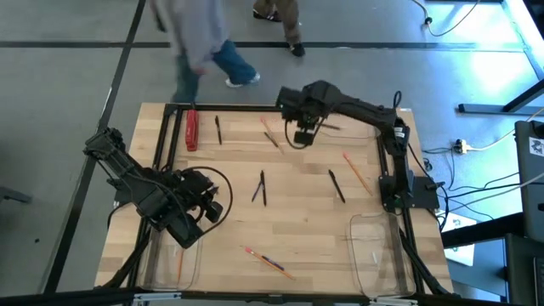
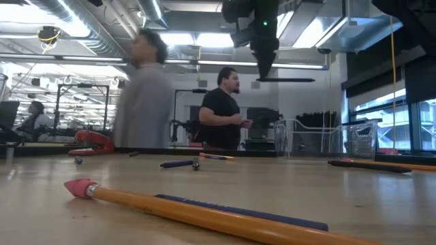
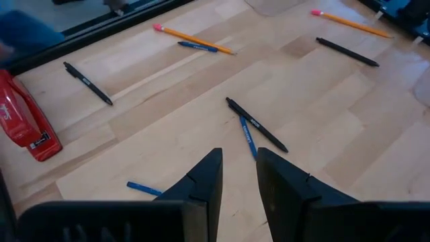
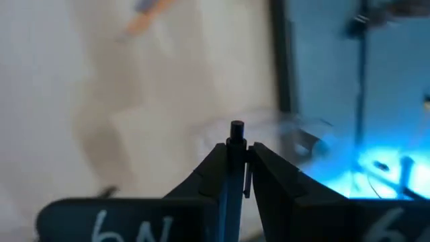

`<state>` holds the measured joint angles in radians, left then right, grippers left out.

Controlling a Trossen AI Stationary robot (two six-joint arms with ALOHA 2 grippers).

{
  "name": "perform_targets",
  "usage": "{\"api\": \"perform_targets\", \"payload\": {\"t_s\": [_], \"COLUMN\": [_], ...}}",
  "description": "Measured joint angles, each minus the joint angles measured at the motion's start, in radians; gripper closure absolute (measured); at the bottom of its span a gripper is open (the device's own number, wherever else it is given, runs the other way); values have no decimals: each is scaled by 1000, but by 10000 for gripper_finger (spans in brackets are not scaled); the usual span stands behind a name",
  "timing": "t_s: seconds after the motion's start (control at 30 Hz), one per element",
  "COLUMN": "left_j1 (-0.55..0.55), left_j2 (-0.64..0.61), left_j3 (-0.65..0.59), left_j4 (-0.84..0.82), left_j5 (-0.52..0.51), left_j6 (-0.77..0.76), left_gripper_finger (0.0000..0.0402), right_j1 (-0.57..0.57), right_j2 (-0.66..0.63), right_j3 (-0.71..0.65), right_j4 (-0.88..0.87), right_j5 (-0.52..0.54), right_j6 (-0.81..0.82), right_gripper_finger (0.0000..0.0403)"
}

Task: Sort crayons/erasers/pens/pencils in bins
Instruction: Put the black pen into the top transparent bin

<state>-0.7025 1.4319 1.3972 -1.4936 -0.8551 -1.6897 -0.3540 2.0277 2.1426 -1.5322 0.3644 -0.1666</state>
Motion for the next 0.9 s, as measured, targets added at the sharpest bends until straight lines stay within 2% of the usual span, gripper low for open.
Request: {"api": "perform_targets", "payload": {"t_s": [0.1, 0.4, 0.63, 0.9], "left_j1": [17, 68, 84, 84], "left_j2": [0, 0, 0, 0], "left_j3": [0, 0, 0, 0], "left_j4": [0, 6, 6, 6], "left_j5": [0, -1, -2, -2], "left_j6": [7, 54, 54, 53], "left_gripper_finger": [317, 317, 317, 317], "right_j1": [-46, -209, -340, -448], "right_j2": [0, 0, -1, 0], "right_j3": [9, -29, -160, -334], "right_j4": [-18, 2, 39, 173], "right_j5": [53, 68, -61, -102], "right_j6": [-10, -109, -134, -183], "right_gripper_finger": [344, 343, 342, 342]}}
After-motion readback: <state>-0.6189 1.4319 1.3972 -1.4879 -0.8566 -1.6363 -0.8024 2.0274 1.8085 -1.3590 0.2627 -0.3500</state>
